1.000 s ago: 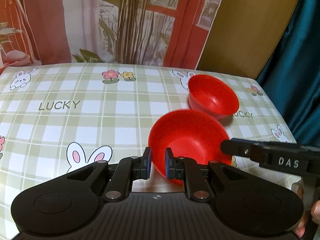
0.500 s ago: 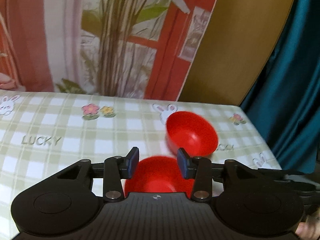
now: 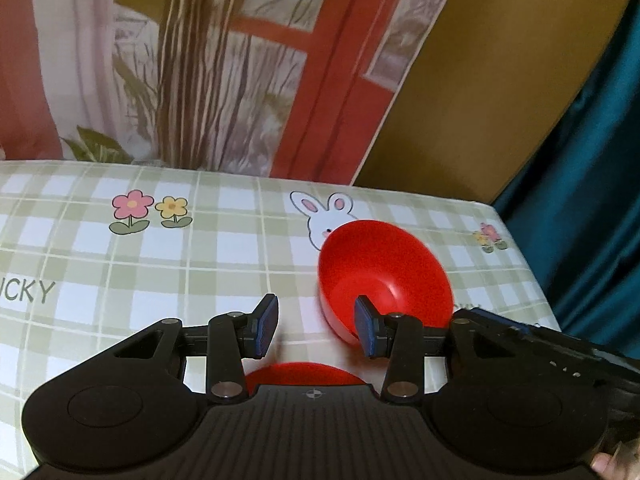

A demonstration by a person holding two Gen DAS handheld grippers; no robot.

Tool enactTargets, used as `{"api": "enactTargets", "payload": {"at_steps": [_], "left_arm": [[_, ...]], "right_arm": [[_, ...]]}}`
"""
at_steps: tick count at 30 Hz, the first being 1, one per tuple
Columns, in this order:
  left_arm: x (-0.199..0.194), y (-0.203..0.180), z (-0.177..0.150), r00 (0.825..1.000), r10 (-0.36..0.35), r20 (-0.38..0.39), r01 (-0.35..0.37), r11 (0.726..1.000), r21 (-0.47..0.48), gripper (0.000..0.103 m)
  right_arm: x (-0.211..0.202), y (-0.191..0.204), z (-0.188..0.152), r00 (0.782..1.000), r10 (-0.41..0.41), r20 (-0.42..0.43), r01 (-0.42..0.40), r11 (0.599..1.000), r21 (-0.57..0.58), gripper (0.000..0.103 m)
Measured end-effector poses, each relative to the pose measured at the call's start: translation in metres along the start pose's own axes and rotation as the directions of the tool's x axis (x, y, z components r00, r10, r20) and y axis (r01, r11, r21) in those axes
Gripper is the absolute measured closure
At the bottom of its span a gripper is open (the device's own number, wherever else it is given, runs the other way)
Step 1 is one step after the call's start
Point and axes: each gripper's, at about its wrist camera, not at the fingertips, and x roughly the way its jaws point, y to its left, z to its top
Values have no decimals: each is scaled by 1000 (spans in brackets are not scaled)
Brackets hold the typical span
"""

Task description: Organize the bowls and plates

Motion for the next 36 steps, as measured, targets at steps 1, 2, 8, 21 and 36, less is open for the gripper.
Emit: {"api": "enactTargets", "payload": {"at_steps": [1, 2, 8, 21, 36], "left_arm": [[2, 0, 0, 1000, 3, -1, -3, 1000, 3, 59], [4, 0, 0, 1000, 4, -4, -4, 1000, 6, 59], [15, -1, 0, 1000, -7, -12, 8, 1000, 9, 60], [27, -6, -2, 999, -43, -12, 44, 998, 37, 86], [-34, -10, -3, 993, -45, 105, 39, 998, 58, 86]], "right_arm": [[2, -1, 0, 1000, 1, 2, -1, 1000, 6, 83], [4, -3, 1, 1000, 2, 3, -2, 1000, 11, 83], [16, -5, 1, 1000, 6, 0, -6, 1000, 16, 83], [21, -2, -2, 1000, 14, -10, -14, 1000, 9, 91], [-20, 33, 4, 998, 46, 45, -45, 999, -28, 90]]}}
